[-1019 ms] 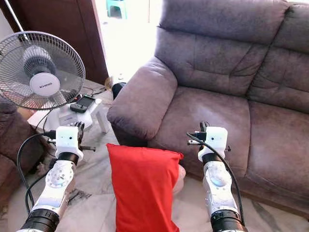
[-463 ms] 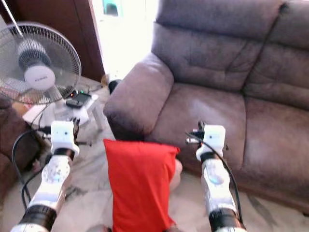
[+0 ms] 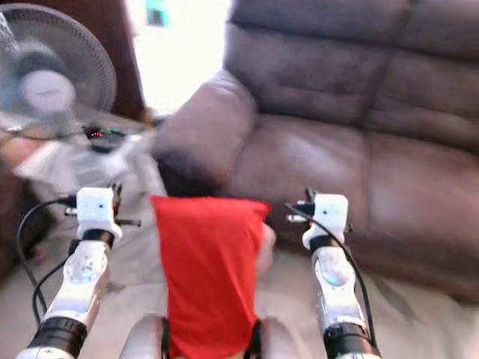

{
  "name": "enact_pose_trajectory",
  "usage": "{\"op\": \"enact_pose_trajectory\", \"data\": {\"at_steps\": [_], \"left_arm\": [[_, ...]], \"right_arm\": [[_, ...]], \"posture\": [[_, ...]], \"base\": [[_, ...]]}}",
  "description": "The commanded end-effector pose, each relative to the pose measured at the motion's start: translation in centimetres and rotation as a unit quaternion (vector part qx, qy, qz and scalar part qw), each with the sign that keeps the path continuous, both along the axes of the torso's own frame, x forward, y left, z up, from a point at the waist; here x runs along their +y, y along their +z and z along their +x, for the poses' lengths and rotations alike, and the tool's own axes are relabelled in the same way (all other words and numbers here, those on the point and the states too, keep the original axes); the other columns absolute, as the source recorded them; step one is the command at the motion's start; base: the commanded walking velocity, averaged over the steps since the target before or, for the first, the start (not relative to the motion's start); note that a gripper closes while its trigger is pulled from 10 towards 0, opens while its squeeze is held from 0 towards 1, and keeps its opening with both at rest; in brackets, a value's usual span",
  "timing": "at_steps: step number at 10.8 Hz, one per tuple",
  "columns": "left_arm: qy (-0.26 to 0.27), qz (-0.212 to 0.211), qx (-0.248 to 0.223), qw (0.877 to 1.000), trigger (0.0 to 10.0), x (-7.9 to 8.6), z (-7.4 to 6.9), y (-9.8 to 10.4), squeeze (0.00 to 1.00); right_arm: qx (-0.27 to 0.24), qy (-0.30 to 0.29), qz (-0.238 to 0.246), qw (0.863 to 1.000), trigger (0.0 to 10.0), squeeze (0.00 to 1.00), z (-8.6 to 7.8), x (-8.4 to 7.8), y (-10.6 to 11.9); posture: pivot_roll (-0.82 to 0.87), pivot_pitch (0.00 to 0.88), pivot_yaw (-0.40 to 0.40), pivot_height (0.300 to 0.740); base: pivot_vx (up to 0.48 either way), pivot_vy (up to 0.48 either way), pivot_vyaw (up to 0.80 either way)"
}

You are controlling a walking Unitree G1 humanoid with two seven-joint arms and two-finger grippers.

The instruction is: Move the pillow to the sofa from floor

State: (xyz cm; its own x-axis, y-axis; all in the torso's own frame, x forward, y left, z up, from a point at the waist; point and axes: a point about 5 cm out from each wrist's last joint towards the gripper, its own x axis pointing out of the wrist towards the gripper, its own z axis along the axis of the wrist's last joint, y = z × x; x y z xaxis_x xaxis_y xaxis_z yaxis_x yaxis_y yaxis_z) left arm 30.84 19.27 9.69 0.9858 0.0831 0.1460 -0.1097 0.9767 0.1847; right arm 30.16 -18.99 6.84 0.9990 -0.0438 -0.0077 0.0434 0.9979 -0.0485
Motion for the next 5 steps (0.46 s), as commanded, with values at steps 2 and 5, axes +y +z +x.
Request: {"op": "enact_pose_trajectory", "data": {"at_steps": [2,5], "left_arm": [[-0.002,-0.011,0.004,1.0,10.0,-0.16,0.13,0.02,0.0],[-0.001,-0.012,0.002,1.0,10.0,-0.23,0.17,0.32,0.0]], "right_arm": [[-0.005,-0.001,0.001,1.0,10.0,0.0,0.19,-0.15,0.48],[0.0,0.004,0.0,1.0,10.0,0.0,0.12,0.02,0.34]], "posture": [[0.05,0.08,-0.052,0.64],[0.05,0.092,-0.052,0.64]], "base": [[0.0,0.0,0.0],[0.0,0.0,0.0]]}}
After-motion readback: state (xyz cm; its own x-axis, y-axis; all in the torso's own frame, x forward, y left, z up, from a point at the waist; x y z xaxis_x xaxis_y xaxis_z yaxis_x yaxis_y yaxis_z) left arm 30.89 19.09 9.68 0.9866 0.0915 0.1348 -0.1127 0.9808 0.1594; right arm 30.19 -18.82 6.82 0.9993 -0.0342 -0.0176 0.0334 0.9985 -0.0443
